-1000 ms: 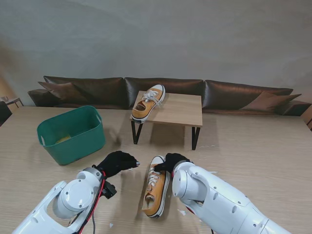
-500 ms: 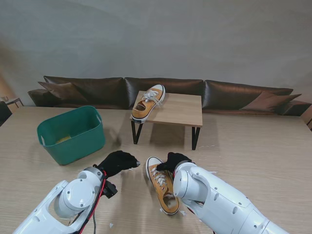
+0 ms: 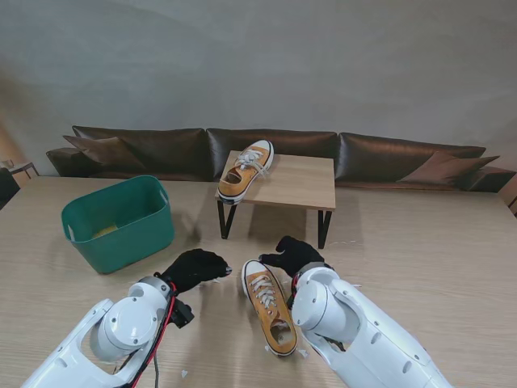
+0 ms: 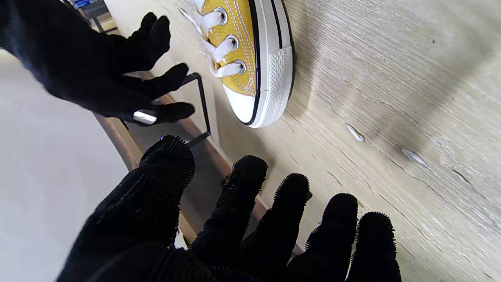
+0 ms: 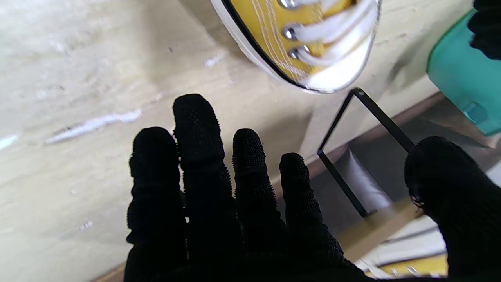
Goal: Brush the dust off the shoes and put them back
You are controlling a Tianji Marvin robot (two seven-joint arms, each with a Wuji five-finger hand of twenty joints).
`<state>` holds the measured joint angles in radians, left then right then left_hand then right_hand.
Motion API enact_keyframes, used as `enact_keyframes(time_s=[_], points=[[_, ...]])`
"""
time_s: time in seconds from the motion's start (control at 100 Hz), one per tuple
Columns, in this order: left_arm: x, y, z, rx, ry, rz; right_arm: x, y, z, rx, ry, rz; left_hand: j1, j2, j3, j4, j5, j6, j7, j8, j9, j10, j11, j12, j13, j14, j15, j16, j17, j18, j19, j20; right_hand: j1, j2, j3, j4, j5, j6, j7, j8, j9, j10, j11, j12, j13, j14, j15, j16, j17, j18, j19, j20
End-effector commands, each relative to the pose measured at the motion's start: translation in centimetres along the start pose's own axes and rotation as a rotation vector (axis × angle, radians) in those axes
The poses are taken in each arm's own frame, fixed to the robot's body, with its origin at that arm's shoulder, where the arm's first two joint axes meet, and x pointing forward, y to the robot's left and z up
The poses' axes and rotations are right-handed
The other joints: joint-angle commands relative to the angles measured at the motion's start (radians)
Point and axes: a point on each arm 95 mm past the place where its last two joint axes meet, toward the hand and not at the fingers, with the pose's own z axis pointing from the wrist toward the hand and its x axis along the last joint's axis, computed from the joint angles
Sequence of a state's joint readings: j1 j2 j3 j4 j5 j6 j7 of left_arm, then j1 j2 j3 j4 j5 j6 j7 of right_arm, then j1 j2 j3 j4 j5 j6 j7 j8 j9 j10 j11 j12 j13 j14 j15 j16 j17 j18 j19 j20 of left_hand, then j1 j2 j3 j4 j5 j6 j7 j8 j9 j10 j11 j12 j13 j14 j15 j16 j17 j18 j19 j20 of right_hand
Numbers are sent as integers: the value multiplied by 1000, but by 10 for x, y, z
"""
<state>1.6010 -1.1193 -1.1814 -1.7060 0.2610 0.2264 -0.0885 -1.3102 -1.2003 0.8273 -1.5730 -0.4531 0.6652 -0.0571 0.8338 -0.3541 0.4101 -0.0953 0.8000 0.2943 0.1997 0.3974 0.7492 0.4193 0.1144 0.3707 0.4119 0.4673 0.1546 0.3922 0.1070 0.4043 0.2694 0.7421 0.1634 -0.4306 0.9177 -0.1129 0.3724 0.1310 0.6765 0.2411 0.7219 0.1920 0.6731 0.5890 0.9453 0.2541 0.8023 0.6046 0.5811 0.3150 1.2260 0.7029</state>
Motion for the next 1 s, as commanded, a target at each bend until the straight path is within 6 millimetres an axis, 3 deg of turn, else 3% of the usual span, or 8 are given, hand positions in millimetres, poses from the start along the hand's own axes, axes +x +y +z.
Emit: enact_keyframes(time_s=[0.0,0.2,0.26,0.59,0.75,0.77,0.82,0.99], points=[[0,3,1,-13,5,-4,3,4,-7,-11,43,4,14,18,-26,30,-15,-30,-9,-2,-23,-15,-8,-5,-34,17,-21,3,-17,-5,-34,21,2,-7,-26,28,15,-38,-15,23,-43,-9,-23,-25,-32,18,-44,-22,-189,24,-37,-33],[-2,1,2,-2,17,26,-11,16,-25,-47,167,29,10,0,-23,31,-52,-45,-25,-11,-47,-35,-14,-10,-44,11,-25,2,-22,-10,-36,20,23,-35,-18,26,64,-90,-43,66,-76,-17,-50,-44,-91,17,-133,-54,-220,30,-85,-47],[-3,0,2,4,23,41,-18,18,-31,-43,205,22,6,-13,-21,31,-84,-54,-39,-17,-69,-50,-19,-13,-59,0,-30,1,-28,-14,-38,20,25,-50,-19,22,66,-108,-90,133,-96,-29,-58,-46,-115,12,-162,-54,-231,26,-106,-36],[-8,-2,1,42,70,121,-53,20,-58,-18,386,9,-33,-99,54,23,-151,-82,-51,-35,-152,-111,-32,-35,-116,-55,-54,-19,-67,-57,-73,-20,80,-124,-64,18,63,-208,-143,216,-198,-74,-116,-72,-229,-14,-351,-133,-296,21,-262,-61],[-10,-1,-1,54,74,122,-66,18,-69,15,442,-19,-40,-104,69,21,-144,-79,-41,-30,-149,-112,-29,-35,-120,-56,-54,-21,-72,-60,-77,-31,96,-149,-68,18,51,-253,-164,242,-269,-80,-136,-77,-269,-27,-388,-145,-314,10,-292,-58],[-10,-1,-1,54,74,122,-67,17,-70,20,446,-22,-42,-103,70,21,-141,-78,-39,-29,-149,-111,-29,-35,-120,-56,-54,-21,-73,-61,-77,-31,97,-151,-70,18,51,-258,-183,285,-277,-80,-133,-75,-273,-30,-394,-143,-313,8,-306,-37],[-12,0,-2,55,72,125,-70,16,-73,33,454,-30,-43,-100,72,20,-140,-76,-38,-27,-144,-108,-27,-34,-120,-55,-54,-22,-73,-60,-77,-33,100,-156,-71,17,46,-272,-192,300,-294,-81,-134,-74,-278,-34,-397,-143,-316,5,-314,-31],[-17,2,-2,68,75,116,-82,7,-82,80,464,-52,-38,-102,77,19,-124,-68,-27,-19,-133,-103,-23,-29,-111,-51,-50,-21,-68,-57,-73,-35,121,-185,-51,19,37,-303,-198,336,-353,-78,-92,-41,-294,-45,-373,-130,-319,-11,-321,-18]])
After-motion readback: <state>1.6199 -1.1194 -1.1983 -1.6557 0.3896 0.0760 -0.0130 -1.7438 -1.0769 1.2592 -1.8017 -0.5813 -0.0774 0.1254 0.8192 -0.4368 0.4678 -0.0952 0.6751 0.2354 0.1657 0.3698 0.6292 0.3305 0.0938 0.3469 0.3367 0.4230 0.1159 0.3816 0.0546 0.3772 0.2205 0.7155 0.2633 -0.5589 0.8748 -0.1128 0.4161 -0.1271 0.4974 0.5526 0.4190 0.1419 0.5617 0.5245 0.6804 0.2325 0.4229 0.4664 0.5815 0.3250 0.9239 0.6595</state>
